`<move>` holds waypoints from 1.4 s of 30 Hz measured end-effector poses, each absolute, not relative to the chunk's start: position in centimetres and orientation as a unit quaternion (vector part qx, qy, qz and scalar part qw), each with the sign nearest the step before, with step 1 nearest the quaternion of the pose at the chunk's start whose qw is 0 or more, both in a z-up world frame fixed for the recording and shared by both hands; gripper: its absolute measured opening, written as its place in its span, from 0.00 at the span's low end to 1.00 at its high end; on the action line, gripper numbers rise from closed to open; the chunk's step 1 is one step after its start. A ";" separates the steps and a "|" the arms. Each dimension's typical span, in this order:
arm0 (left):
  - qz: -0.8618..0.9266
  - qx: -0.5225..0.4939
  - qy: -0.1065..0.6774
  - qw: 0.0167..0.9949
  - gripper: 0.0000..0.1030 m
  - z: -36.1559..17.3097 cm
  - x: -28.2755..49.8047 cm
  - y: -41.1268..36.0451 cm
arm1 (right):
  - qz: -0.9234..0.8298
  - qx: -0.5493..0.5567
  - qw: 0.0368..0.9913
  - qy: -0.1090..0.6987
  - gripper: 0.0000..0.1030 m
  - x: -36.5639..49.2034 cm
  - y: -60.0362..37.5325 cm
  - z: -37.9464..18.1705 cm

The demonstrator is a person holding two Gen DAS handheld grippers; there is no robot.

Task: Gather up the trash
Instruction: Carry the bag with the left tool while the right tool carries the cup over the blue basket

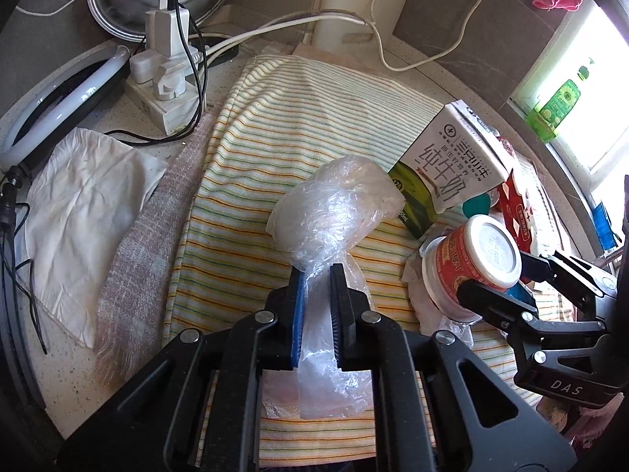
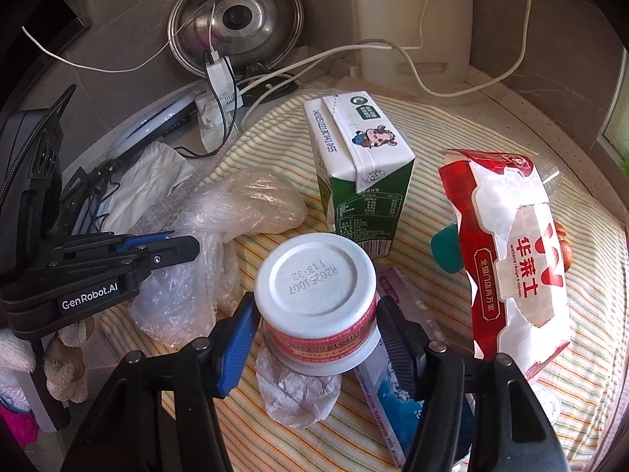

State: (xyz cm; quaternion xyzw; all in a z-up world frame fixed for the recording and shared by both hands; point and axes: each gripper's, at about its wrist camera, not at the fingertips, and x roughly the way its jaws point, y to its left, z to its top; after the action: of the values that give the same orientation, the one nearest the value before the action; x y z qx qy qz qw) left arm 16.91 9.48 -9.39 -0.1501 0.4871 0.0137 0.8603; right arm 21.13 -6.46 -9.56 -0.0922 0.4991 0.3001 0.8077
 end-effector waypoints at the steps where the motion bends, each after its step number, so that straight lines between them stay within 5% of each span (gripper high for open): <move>1: 0.015 -0.148 0.484 0.863 0.09 -9.1 16.7 9.5 | 0.301 -0.092 0.809 0.496 0.61 21.0 -6.6 -9.3; 26: 0.056 -0.129 0.441 0.886 0.09 -5.3 2.1 12.0 | 0.336 -0.069 0.825 0.449 0.61 9.5 -11.4 -3.0; 42: 0.041 -0.136 0.506 0.851 0.09 -11.9 -5.0 10.1 | 0.346 -0.036 0.794 0.499 0.62 2.1 -11.8 -7.7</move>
State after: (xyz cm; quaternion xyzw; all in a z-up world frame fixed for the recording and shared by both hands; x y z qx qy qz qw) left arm -4.98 10.06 -11.92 -0.1356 0.5056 0.0407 0.8510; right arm 2.06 -11.79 -7.68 -0.0365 0.4985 0.3458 0.7941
